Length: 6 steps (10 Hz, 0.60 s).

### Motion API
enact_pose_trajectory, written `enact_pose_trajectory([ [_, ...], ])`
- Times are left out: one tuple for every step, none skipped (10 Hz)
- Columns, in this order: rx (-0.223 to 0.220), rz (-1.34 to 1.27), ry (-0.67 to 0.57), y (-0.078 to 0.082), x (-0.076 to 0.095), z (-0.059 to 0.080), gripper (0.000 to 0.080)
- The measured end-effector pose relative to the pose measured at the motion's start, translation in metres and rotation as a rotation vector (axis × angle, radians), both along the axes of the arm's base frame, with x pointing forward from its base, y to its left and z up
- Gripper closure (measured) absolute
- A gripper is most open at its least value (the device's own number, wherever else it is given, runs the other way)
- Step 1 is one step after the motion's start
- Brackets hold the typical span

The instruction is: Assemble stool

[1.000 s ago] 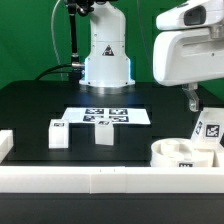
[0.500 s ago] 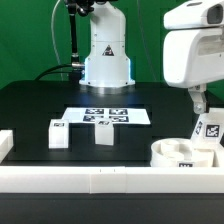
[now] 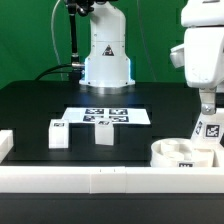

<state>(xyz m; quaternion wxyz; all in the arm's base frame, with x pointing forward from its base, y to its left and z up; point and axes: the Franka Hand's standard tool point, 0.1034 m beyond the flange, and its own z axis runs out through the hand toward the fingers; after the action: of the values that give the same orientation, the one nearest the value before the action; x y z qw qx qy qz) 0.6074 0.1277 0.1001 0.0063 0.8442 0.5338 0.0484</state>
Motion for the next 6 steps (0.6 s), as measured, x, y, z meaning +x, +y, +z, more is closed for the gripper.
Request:
enact_pose_trajectory([
  [-0.010, 0.068, -0.021, -0.0004, -0.0004, -0.0023, 0.0151],
  [-0.029, 0.161, -0.022, -0.0016, -0.0021, -0.0038, 0.0151],
  [-0.043, 0.235, -0.027, -0.0019, -0.0028, -0.0048, 0.0151],
  [-0.052, 0.272, -0.039, -0.0017, -0.0037, -0.0065, 0.0151],
  [-0.052, 0.275, -0.040, -0.0018, -0.0051, -0.0084, 0.0151],
  [-0.052, 0.273, -0.036, -0.0029, -0.0059, -0.0110, 0.0151],
])
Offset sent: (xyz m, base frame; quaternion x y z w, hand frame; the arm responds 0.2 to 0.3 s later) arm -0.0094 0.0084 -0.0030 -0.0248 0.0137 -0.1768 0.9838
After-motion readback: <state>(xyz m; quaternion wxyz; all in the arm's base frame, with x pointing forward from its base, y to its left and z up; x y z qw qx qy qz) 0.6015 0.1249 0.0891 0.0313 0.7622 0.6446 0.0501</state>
